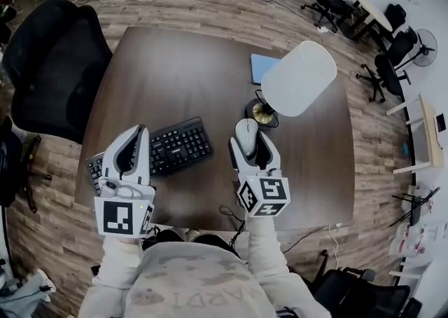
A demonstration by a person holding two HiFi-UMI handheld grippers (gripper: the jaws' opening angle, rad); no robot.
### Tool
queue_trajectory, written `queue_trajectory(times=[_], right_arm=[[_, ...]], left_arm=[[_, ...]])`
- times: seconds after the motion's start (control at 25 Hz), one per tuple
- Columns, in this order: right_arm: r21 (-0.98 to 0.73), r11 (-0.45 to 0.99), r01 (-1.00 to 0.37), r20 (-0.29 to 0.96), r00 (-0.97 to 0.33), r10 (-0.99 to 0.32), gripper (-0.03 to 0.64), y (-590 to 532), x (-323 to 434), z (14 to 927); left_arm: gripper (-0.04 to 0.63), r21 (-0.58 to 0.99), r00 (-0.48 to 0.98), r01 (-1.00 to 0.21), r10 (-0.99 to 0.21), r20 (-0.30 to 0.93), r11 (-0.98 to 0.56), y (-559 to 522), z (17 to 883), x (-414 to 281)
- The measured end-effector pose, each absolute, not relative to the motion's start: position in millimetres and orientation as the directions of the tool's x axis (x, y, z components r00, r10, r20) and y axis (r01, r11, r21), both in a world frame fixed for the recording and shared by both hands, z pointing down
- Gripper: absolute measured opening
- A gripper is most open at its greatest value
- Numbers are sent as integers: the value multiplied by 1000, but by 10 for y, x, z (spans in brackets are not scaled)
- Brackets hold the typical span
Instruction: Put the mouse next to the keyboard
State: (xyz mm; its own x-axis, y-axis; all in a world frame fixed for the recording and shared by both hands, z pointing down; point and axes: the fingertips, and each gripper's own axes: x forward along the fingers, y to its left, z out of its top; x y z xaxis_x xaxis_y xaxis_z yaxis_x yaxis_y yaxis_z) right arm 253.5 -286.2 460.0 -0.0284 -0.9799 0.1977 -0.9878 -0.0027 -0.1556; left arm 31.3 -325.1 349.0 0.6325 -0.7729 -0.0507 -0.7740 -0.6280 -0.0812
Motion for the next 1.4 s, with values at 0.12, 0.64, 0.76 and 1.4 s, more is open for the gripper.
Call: queue_trajectory(times=[0.12,0.64,0.76,1.4], right_arm=[[-154,-6,-988,238,-31,-971,299,-2978,2543,4801],[-152,-13,-988,404,-50,-914,299,-3393,2593,5516],[-155,-16,-988,436,-54,-898,299,-3450,2587,5674],[-163,-39,-986,575,-63,-816,299,-3623,2564,6334]], left_arm=[[6,-76,633,-773,-773,-37,-630,-3355,3578,321],[6,-61,622,-781,-783,12,-622,-3726,3786,307],[6,-57,619,-783,-785,22,-619,-3785,3837,288],[6,-44,601,-796,-797,56,-603,-3999,3998,173]])
